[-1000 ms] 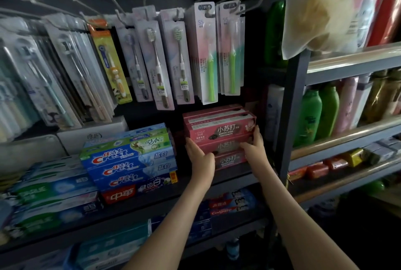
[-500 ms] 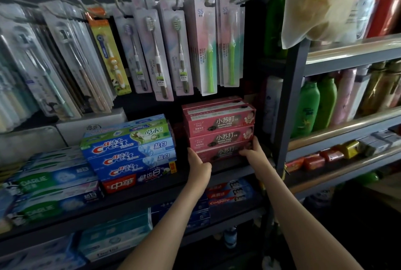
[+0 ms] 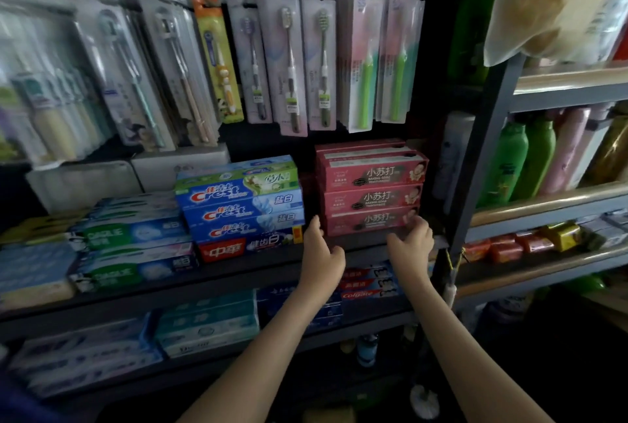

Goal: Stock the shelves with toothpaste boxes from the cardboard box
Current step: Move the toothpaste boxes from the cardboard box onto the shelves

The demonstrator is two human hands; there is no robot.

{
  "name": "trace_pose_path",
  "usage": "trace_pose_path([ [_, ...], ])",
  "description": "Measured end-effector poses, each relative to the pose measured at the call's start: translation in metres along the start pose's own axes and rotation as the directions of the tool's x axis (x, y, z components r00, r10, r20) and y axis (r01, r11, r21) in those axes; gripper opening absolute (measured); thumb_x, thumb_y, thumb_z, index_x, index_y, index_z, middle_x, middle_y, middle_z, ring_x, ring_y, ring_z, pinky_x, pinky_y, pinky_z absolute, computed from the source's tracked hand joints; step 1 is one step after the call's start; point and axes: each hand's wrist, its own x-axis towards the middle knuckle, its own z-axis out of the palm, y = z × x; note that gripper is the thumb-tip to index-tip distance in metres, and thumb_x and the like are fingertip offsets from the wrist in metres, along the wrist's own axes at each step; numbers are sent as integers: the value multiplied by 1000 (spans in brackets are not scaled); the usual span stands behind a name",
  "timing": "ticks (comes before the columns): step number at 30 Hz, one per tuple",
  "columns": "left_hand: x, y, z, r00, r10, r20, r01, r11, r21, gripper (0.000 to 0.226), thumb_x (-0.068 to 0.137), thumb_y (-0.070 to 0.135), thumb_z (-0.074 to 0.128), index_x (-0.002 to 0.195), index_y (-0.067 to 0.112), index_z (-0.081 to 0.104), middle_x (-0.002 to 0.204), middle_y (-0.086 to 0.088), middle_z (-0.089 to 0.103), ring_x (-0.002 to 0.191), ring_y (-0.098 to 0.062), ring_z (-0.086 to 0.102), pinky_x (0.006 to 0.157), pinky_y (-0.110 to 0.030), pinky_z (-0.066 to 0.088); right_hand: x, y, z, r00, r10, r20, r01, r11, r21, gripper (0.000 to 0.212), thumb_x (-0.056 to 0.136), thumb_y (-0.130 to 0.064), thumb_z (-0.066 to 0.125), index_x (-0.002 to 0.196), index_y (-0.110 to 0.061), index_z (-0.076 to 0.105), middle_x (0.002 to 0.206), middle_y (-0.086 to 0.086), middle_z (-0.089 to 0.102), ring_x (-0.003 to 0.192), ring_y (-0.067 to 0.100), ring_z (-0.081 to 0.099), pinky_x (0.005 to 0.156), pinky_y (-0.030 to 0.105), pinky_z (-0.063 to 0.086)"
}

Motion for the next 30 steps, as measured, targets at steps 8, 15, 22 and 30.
trace_pose_path([
  [8, -40, -43, -99, 959, 37, -280, -31, 999, 26, 50, 96, 3, 45, 143, 16, 32, 139, 3, 39, 123, -6, 41, 90, -17, 39, -90, -45, 85, 881, -287, 375, 327, 944, -47, 34, 89, -5, 55, 121, -9, 44, 110, -2, 39, 113, 21, 41, 88, 25, 33],
  [15, -64, -90, -213, 906, -31, -423, 119, 976, 183, 53, 96, 5, 47, 146, 12, 30, 143, -2, 37, 131, -18, 40, 101, -22, 36, -166, -88, 170, 648, -203, 734, 331, 943, -31, 61, 95, -18, 53, 149, -15, 25, 149, 2, 32, 138, 20, 30, 109, 34, 33],
  [22, -72, -125, -319, 892, -300, -338, 351, 931, 99, 68, 98, 3, 43, 153, 21, 9, 160, 3, 8, 132, -25, 41, 79, -31, 52, -198, -106, 226, 709, 54, 703, -23, 998, -54, 65, 96, -19, 53, 151, -16, 18, 154, 2, 23, 136, 25, 32, 91, 28, 35],
  [30, -54, -145, -356, 909, -193, -368, 221, 975, 36, 65, 95, 2, 47, 151, 12, 17, 153, -7, 23, 137, -23, 31, 97, -27, 35, -208, -98, 256, 862, 87, 500, -169, 978, 121, 52, 88, -4, 56, 136, -8, 36, 133, 9, 46, 110, 20, 47, 87, 31, 40],
])
